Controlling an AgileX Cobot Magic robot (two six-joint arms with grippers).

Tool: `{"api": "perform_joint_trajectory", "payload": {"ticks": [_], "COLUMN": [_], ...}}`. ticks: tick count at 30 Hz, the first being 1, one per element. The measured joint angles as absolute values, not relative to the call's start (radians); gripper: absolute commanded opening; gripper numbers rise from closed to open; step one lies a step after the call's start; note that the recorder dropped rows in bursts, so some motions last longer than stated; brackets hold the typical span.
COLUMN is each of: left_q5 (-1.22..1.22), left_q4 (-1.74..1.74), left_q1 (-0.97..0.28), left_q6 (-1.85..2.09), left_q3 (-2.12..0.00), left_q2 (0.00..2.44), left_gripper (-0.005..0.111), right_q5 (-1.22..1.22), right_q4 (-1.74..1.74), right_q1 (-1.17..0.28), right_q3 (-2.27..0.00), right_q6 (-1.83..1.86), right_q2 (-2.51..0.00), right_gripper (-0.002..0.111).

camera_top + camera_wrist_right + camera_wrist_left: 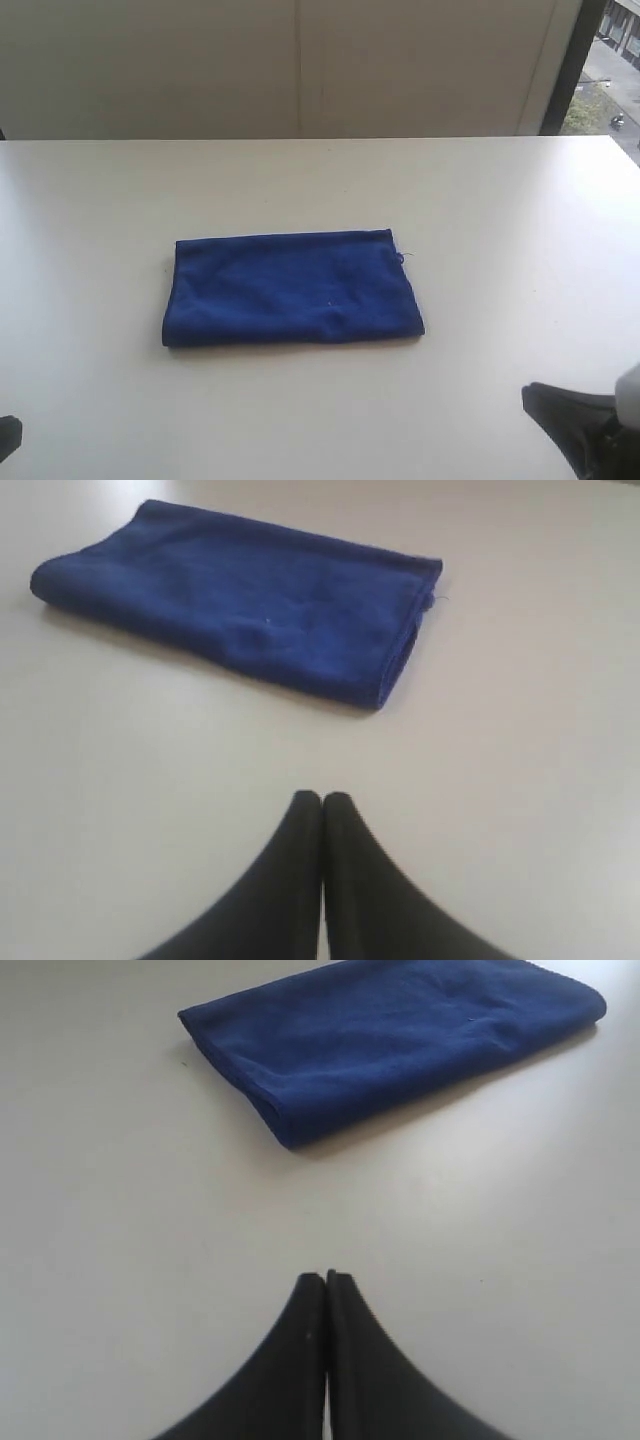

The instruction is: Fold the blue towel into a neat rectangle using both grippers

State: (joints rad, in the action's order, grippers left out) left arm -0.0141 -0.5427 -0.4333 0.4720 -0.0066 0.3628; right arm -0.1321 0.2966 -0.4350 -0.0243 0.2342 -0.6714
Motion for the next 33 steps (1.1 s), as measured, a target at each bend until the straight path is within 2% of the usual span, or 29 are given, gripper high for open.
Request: {"api": "perform_joint_trajectory", "payload": {"ticks": [33], "left_q5": [-0.013], "left_q4": [-0.551], "left_q1": [-0.433], "left_q6": [0.432], "left_q3": [-0.007], "left_q2": [0.363], "left_gripper": [0.000], "right_q5": [-0.116], "right_q4": [0.313], "right_q1": [-0.435], "right_q3": [-0.005], "right_q6": [0.158], "right_q2": [-0.655], "right_gripper": [0.000]}}
